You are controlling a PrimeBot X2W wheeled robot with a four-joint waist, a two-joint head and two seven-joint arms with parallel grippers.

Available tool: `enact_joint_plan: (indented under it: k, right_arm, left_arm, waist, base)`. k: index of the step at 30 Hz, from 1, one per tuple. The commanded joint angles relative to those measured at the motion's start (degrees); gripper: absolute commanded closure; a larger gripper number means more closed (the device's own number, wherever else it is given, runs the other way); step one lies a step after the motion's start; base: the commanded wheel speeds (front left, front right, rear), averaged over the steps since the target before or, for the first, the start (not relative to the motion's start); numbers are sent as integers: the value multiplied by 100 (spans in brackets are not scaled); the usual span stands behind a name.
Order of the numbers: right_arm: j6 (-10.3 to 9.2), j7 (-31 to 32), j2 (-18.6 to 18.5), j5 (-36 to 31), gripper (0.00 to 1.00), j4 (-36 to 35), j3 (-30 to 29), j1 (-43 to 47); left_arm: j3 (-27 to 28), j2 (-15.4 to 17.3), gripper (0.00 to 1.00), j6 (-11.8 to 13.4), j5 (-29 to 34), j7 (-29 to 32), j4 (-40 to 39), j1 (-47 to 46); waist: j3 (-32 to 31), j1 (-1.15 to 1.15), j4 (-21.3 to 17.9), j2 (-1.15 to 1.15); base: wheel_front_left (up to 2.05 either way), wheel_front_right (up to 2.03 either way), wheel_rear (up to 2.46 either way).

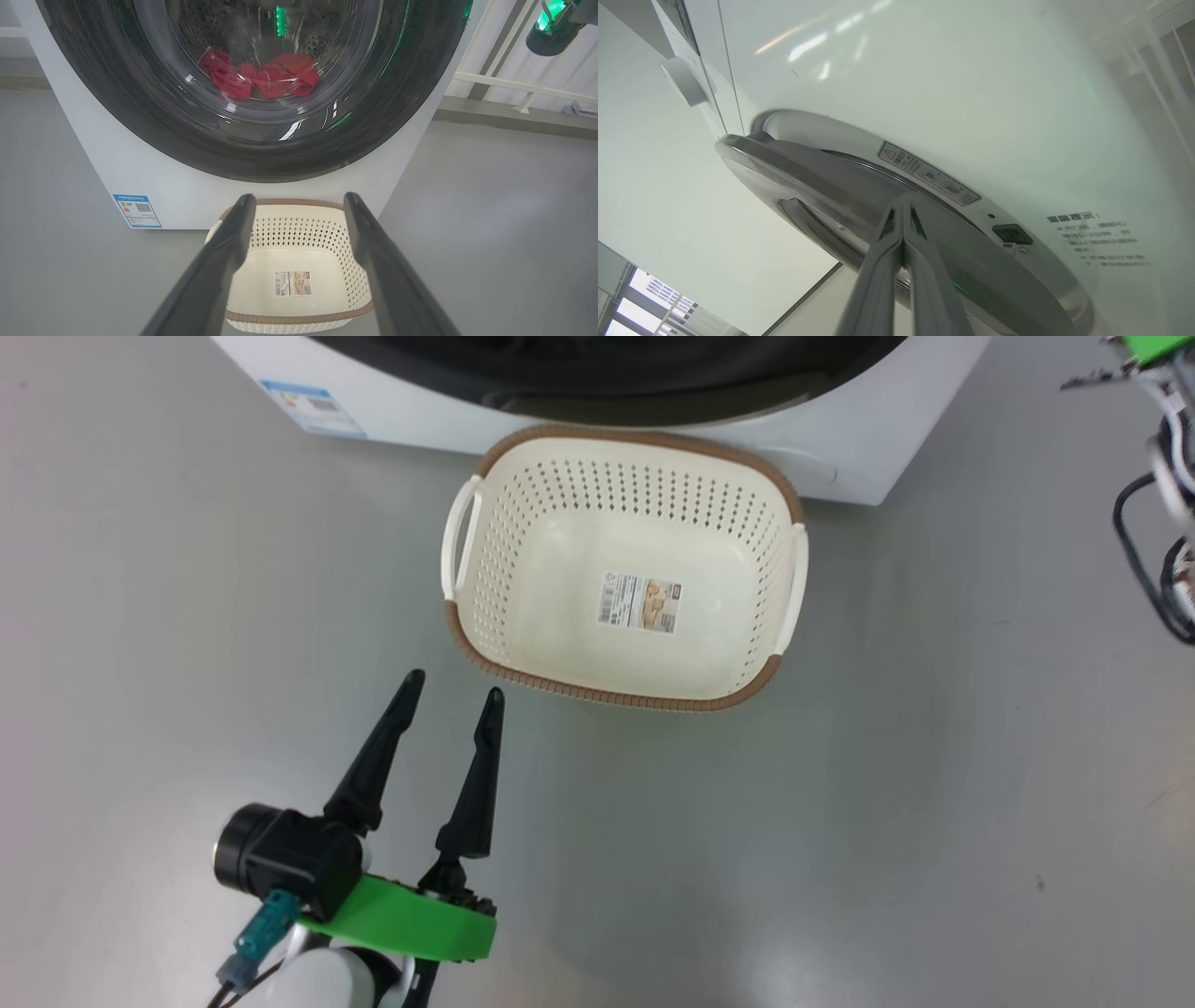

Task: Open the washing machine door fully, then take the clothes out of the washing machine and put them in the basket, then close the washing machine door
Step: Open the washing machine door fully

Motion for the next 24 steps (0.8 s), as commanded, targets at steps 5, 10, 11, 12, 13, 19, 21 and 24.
enact_joint_plan:
  k: [5, 10, 11, 12, 13, 19, 21, 24]
  right_arm:
    - [-4, 539, -38, 501, 100, -7, 36, -301]
    - [-4, 1076, -38, 944, 100, 201, -68, -598]
    - [-4, 1189, -44, 1000, 100, 259, -78, -668]
    - [-4, 1302, -46, 1045, 100, 311, -80, -736]
    - [-4, 1419, -38, 1101, 100, 360, -85, -797]
    - [-4, 2034, -14, 1270, 100, 535, -31, -959]
    - [-4, 2220, -7, 1311, 100, 531, -3, -914]
    - [-4, 2414, 25, 1375, 100, 518, 1, -802]
  left_arm:
    - [70, 63, 0, 39, -71, -49, -124, -140]
    - [17, 63, 0, 43, -116, -49, -140, -228]
    - [3, 63, 0, 43, -129, -49, -142, -250]
    - [-13, 63, 0, 44, -142, -49, -146, -272]
    - [-27, 63, 0, 46, -155, -49, -150, -293]
    - [-84, 63, 0, 75, -238, -49, -133, -358]
    - [-87, 63, 0, 85, -251, -49, -126, -354]
    - [-68, 63, 0, 99, -254, -49, -113, -335]
  waist:
    - [229, 0, 116, 0]
    - [382, 0, 168, 0]
    - [418, 0, 182, 0]
    - [453, 0, 195, 0]
    - [485, 0, 205, 0]
    - [537, 0, 246, 0]
    - [512, 0, 243, 0]
    - [436, 0, 217, 0]
  base:
    - [0, 0, 0]
    - [0, 0, 0]
    - [0, 0, 0]
    - [0, 0, 0]
    - [0, 0, 0]
    - [0, 0, 0]
    - [0, 0, 0]
    - [0, 0, 0]
